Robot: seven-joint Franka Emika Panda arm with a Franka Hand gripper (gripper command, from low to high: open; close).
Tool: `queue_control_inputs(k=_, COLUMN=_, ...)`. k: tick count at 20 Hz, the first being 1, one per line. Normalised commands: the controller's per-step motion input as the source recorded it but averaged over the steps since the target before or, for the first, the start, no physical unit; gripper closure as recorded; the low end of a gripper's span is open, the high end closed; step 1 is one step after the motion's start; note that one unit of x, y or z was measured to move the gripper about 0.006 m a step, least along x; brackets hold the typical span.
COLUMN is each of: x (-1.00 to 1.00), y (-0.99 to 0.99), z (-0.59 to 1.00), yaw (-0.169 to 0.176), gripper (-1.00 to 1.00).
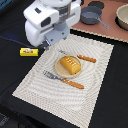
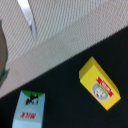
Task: Place the bread, butter, and milk from the table onto the serving area.
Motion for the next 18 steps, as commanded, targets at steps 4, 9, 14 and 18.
queue_control_inputs(k=4, x=-1.00, y=0.11, z=-0.16, yaw=0.066, gripper=-1.00)
queue_control_inputs(k=9, x=-1.00, y=0.04, z=-0.31, yaw=0.076, gripper=-1.00)
queue_control_inputs(k=14, x=-0.89, y=0.00, z=-0.42, yaw=0.123, gripper=-1.00)
queue_control_inputs(k=18, x=-0.88, y=0.00, z=-0.53, yaw=0.128, gripper=-1.00)
